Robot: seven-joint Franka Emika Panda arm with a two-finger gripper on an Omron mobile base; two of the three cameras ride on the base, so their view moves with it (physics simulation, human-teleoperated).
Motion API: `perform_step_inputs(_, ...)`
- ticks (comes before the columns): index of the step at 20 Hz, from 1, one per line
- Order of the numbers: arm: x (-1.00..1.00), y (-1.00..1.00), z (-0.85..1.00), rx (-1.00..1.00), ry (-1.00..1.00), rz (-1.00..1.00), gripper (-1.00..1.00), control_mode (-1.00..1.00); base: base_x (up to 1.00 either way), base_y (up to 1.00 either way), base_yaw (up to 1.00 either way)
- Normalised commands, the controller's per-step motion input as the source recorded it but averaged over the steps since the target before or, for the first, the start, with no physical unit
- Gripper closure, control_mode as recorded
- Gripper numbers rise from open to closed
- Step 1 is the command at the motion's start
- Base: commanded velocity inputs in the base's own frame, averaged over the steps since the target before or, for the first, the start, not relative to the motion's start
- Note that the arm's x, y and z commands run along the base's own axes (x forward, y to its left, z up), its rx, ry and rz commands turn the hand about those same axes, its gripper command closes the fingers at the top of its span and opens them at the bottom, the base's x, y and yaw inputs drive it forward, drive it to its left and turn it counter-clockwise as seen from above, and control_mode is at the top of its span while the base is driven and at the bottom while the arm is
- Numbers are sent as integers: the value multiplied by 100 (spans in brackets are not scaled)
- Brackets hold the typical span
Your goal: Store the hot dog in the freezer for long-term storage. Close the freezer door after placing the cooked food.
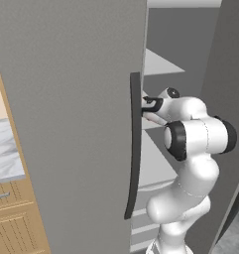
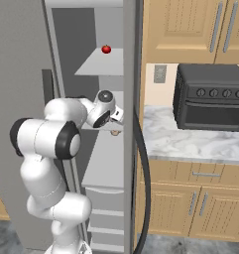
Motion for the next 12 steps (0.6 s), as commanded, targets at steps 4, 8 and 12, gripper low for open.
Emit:
perform_step_inputs(4, 7, 0, 0, 0, 0, 0, -100, -100, 0, 0, 0)
perform_step_inputs(8, 2, 0, 0, 0, 0, 0, -100, -100, 0, 0, 0)
perform_step_inputs(12, 1, 0, 0, 0, 0, 0, -100, -100, 0, 0, 0)
